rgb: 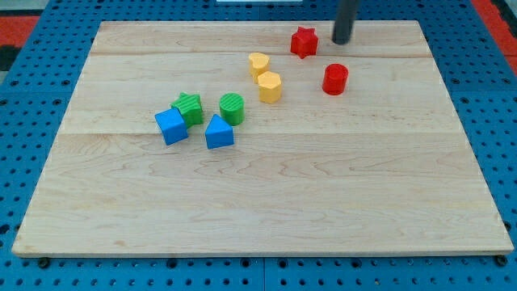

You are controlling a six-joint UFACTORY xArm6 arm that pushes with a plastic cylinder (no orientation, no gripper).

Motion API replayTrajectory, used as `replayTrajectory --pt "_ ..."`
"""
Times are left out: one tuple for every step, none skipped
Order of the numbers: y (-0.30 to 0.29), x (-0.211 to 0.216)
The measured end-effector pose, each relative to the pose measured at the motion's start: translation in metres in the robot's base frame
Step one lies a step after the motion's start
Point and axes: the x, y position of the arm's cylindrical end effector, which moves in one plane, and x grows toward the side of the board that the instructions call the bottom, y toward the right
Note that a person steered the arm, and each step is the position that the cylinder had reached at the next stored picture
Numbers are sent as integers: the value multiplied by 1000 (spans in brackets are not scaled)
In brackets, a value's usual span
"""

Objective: Move the red star away from the red circle

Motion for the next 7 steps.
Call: replayTrajectory --pt "-52 11" --pt "-70 29" --pt "-13 33" --pt "-31 41" --pt "-65 53" --pt "-131 61" --pt "-199 87"
